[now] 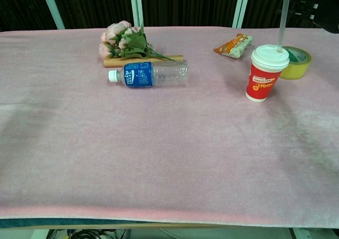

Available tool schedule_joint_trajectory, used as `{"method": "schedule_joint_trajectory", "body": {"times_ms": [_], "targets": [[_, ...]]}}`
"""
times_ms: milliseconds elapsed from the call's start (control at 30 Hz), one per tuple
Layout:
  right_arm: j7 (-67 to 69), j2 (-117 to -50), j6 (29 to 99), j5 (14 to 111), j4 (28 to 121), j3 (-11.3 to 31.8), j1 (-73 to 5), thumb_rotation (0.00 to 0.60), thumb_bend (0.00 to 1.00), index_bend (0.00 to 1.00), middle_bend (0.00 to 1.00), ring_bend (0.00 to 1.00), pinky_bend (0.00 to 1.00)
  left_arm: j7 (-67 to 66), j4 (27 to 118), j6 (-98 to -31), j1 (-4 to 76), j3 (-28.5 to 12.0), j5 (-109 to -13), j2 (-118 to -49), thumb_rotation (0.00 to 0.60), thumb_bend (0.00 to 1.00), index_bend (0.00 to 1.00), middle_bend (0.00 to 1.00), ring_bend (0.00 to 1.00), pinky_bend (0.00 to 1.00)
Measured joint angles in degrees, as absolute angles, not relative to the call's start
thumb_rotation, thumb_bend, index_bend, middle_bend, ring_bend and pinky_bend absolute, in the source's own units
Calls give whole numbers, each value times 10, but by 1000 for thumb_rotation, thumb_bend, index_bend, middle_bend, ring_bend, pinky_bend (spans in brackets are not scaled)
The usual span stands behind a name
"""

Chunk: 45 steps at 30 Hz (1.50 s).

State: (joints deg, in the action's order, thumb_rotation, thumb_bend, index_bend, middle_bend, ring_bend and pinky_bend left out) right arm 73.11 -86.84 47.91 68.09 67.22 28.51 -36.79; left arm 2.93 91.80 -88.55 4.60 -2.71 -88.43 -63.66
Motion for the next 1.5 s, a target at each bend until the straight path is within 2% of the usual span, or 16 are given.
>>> {"method": "schedule_joint_trajectory", "body": {"times_ms": [967, 1500], "targets": [[757, -871, 487, 695, 662, 283, -367, 600, 353, 653, 41, 35, 209, 27, 918, -882, 46, -27, -881, -635, 600, 620, 56, 37, 0, 0], [787, -874, 498, 717, 646, 268, -364, 600, 355, 654, 41, 35, 209, 23, 919, -880, 46, -27, -879, -635, 600, 620, 56, 37, 0, 0]]}}
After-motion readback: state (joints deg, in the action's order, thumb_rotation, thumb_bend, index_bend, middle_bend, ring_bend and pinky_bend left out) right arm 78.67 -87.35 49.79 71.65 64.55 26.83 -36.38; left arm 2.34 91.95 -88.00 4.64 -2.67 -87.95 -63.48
